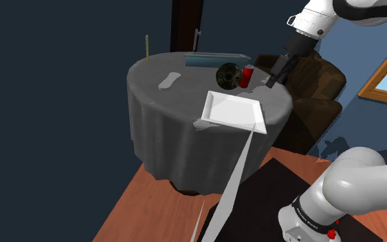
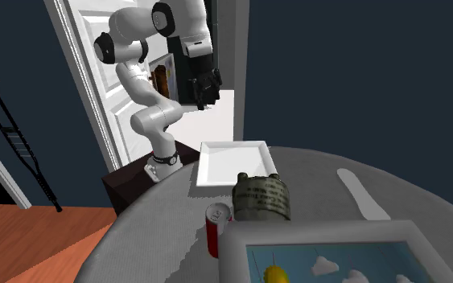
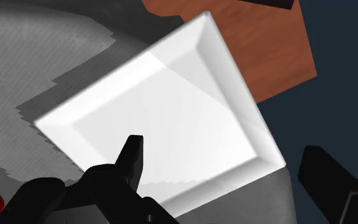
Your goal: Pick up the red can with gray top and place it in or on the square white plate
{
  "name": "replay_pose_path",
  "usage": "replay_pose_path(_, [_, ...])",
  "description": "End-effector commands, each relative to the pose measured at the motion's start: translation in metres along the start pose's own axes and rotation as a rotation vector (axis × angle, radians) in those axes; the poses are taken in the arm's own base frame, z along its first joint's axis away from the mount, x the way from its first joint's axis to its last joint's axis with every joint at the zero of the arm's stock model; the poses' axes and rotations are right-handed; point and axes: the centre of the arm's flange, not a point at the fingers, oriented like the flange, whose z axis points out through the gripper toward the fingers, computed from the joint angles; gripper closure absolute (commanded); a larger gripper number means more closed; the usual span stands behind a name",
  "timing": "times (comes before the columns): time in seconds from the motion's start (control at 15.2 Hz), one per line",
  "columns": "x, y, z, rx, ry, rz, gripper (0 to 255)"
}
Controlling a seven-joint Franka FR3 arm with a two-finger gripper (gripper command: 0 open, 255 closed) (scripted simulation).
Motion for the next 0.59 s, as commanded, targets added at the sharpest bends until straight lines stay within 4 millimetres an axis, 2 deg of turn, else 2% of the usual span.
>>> replay_pose_path(0.0, [0.000, 0.000, 0.000, 0.000, 0.000, 0.000, 0])
replay_pose_path(0.53, [0.072, 0.079, 0.018, -0.019, -0.048, -0.008, 0])
